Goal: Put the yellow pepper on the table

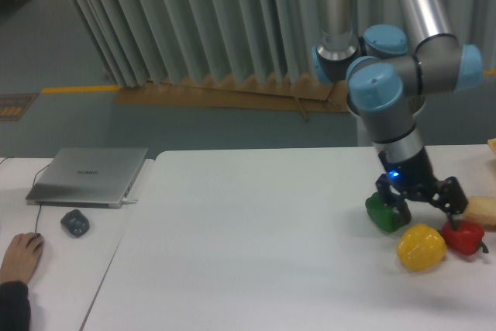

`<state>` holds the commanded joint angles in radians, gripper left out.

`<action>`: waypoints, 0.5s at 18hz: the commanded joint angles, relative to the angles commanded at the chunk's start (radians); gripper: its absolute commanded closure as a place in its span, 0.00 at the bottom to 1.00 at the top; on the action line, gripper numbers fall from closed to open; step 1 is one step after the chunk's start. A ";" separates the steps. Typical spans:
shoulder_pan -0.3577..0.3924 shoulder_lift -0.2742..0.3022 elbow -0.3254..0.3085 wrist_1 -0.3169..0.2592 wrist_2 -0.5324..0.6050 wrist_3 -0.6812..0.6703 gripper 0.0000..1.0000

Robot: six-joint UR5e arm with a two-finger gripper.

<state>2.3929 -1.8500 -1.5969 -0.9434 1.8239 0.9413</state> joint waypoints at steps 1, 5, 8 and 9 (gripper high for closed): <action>0.021 0.012 0.000 -0.002 0.000 0.061 0.00; 0.086 0.023 -0.003 -0.029 -0.003 0.292 0.00; 0.175 0.035 -0.008 -0.055 -0.084 0.457 0.00; 0.204 0.040 -0.008 -0.064 -0.103 0.511 0.00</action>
<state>2.5967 -1.8101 -1.6045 -1.0077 1.7213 1.4521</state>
